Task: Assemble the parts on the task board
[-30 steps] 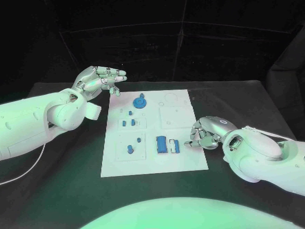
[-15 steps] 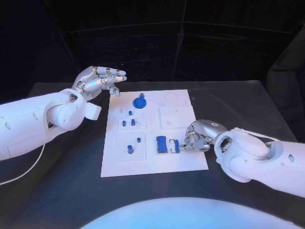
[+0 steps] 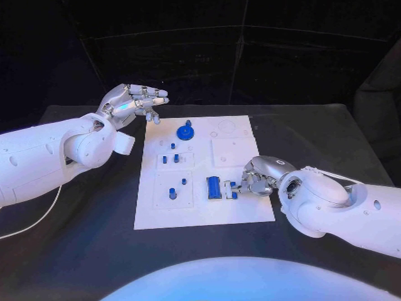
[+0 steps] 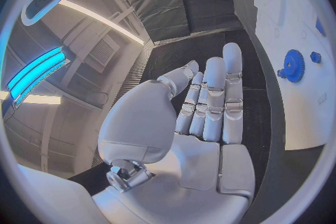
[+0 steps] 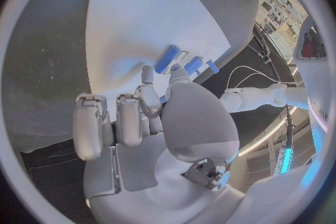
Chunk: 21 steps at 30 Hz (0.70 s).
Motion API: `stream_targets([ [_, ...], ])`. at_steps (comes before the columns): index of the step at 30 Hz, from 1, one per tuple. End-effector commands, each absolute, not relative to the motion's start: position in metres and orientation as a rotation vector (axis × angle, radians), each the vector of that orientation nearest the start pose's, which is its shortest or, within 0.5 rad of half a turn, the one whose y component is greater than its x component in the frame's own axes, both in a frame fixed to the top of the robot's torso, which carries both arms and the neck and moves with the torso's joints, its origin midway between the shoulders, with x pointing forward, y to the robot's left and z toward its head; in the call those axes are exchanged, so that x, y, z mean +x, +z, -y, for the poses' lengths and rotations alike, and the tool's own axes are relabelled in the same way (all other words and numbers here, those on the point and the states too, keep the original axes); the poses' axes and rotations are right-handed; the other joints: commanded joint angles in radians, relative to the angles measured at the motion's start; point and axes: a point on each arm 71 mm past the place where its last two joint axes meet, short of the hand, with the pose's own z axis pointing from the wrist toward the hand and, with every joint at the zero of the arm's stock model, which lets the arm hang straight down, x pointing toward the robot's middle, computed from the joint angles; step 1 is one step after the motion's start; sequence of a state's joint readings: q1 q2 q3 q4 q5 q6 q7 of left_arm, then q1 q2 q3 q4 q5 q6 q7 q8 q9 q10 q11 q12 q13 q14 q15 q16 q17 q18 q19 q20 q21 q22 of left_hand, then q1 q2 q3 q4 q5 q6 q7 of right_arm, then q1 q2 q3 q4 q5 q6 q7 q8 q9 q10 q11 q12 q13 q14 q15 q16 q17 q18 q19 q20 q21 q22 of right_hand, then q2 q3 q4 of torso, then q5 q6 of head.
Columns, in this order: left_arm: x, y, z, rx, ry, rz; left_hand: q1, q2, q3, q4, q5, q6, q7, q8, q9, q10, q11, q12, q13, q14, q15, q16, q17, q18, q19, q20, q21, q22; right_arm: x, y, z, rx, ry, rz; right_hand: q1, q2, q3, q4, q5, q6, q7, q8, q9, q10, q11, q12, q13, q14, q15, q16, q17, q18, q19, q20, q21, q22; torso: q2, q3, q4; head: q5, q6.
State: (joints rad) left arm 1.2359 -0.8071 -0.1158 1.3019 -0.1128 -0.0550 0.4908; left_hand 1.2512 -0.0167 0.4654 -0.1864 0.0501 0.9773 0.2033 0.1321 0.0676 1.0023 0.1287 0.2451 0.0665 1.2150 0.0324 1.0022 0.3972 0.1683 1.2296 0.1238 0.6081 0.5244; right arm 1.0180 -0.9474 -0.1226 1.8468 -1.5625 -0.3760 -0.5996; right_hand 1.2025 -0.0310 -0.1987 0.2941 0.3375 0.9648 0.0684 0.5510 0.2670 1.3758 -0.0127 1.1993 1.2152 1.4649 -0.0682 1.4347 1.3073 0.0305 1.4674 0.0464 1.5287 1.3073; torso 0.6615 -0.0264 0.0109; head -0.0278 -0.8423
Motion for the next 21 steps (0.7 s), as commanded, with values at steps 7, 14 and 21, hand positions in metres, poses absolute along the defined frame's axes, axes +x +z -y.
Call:
stream_targets([
  [7, 0.5178, -0.1894, -0.2445, -0.895, -1.626, -1.467, 0.008, 0.002, -0.001, -0.005, 0.002, -0.008, 0.000, 0.007, 0.001, -0.004, 0.000, 0.007, 0.000, -0.008, -0.003, 0.002, -0.001, 0.014, -0.005, -0.002, -0.004, -0.001, 0.3768, -0.2633, 0.1808, 0.012, 0.398, -1.933, 0.049, 0.000, -0.003, -0.015, -0.004, 0.008, -0.014, 0.029, 0.011, 0.006, -0.005, 0.003, 0.002, 0.070, -0.012, 0.003, 0.081, -0.016, 0.072, -0.012, 0.002, 0.219, 0.000, -0.0006, 0.0010, 0.001, -0.002],
  [14, 0.5178, -0.1895, -0.2444, -0.896, -1.626, -1.469, 0.008, 0.001, -0.001, -0.005, 0.002, -0.009, 0.001, 0.008, 0.001, -0.006, 0.001, 0.008, 0.000, -0.008, -0.003, 0.002, -0.002, 0.014, -0.005, -0.002, -0.004, -0.001, 0.3776, -0.2631, 0.1773, -0.047, 0.381, -1.917, 0.103, -0.005, -0.003, -0.037, -0.013, 0.002, -0.015, 0.046, 0.018, 0.006, -0.007, 0.002, 0.004, 0.069, -0.013, 0.002, 0.079, -0.016, 0.071, -0.015, 0.001, 0.218, -0.001, -0.0011, 0.0007, -0.002, -0.002],
  [21, 0.5177, -0.1896, -0.2445, -0.897, -1.626, -1.470, 0.008, 0.001, -0.002, -0.005, 0.002, -0.009, 0.001, 0.008, 0.001, -0.006, 0.001, 0.009, 0.000, -0.009, -0.002, 0.002, -0.002, 0.014, -0.005, -0.002, -0.004, -0.001, 0.3783, -0.2627, 0.1766, -0.081, 0.363, -1.902, 0.150, -0.003, -0.003, -0.062, -0.019, 0.001, -0.019, 0.061, 0.023, 0.007, -0.010, 0.001, 0.005, 0.069, -0.016, -0.001, 0.077, -0.016, 0.070, -0.017, -0.001, 0.217, -0.001, -0.0003, 0.0000, 0.000, -0.001],
])
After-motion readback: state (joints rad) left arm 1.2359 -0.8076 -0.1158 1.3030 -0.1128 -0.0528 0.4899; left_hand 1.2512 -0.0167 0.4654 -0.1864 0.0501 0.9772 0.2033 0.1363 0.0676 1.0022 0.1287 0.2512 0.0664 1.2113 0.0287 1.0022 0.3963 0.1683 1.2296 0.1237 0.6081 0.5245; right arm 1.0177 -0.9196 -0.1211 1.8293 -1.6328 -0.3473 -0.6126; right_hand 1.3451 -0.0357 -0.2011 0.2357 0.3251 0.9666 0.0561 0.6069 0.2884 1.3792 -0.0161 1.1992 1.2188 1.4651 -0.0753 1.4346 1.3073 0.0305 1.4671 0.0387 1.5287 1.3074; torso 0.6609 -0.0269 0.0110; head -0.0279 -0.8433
